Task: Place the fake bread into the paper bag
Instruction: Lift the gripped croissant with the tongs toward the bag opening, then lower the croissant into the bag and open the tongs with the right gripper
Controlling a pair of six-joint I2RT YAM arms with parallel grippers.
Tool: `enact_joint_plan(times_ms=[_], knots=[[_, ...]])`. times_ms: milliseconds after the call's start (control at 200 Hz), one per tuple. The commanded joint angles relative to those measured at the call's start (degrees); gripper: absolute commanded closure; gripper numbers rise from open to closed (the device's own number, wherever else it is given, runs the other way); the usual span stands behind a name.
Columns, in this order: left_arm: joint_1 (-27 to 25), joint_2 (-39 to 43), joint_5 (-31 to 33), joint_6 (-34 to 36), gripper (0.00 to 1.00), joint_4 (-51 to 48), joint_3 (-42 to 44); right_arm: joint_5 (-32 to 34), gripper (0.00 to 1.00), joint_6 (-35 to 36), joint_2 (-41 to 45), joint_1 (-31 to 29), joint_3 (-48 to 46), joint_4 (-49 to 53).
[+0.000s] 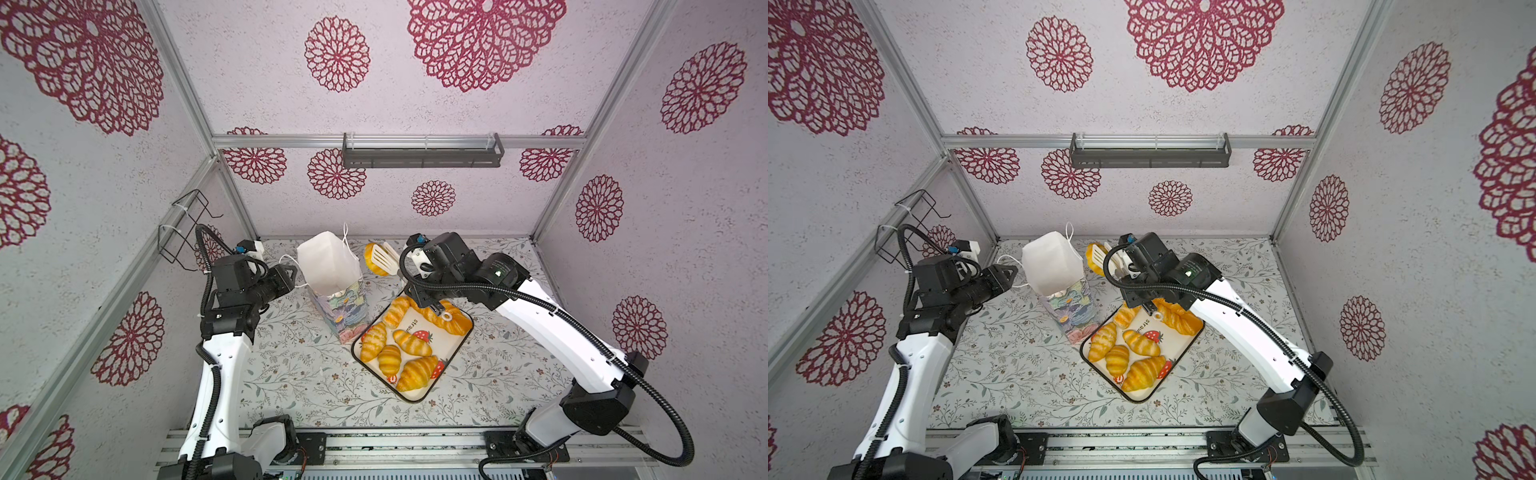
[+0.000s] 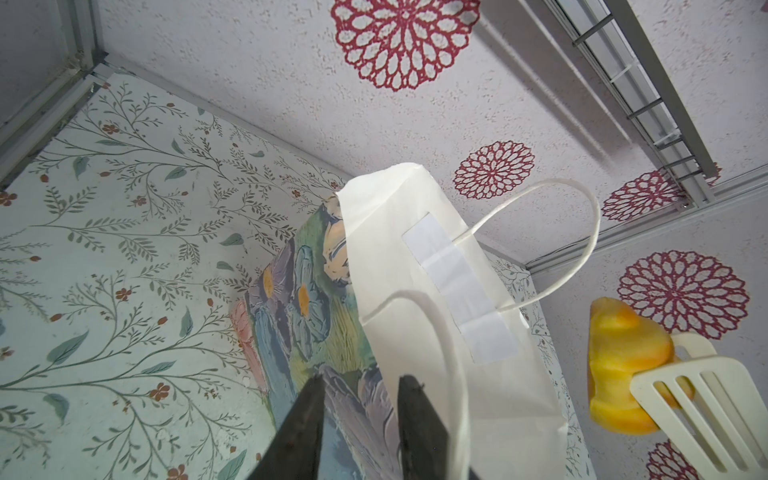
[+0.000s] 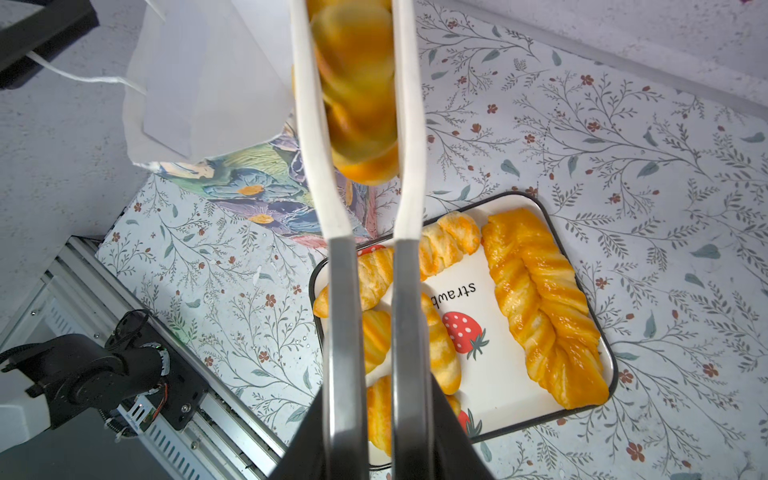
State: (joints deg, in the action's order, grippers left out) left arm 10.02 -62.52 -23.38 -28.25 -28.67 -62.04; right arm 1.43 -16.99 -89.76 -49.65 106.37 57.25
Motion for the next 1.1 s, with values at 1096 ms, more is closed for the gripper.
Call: enact_joint_plan(times_ms=[1096], knots=[[0.00, -1.36, 3.42, 1.49, 0.62, -2.70, -1.33, -2.07, 0.68, 2.67, -13.74, -6.44, 15.92, -5.07]])
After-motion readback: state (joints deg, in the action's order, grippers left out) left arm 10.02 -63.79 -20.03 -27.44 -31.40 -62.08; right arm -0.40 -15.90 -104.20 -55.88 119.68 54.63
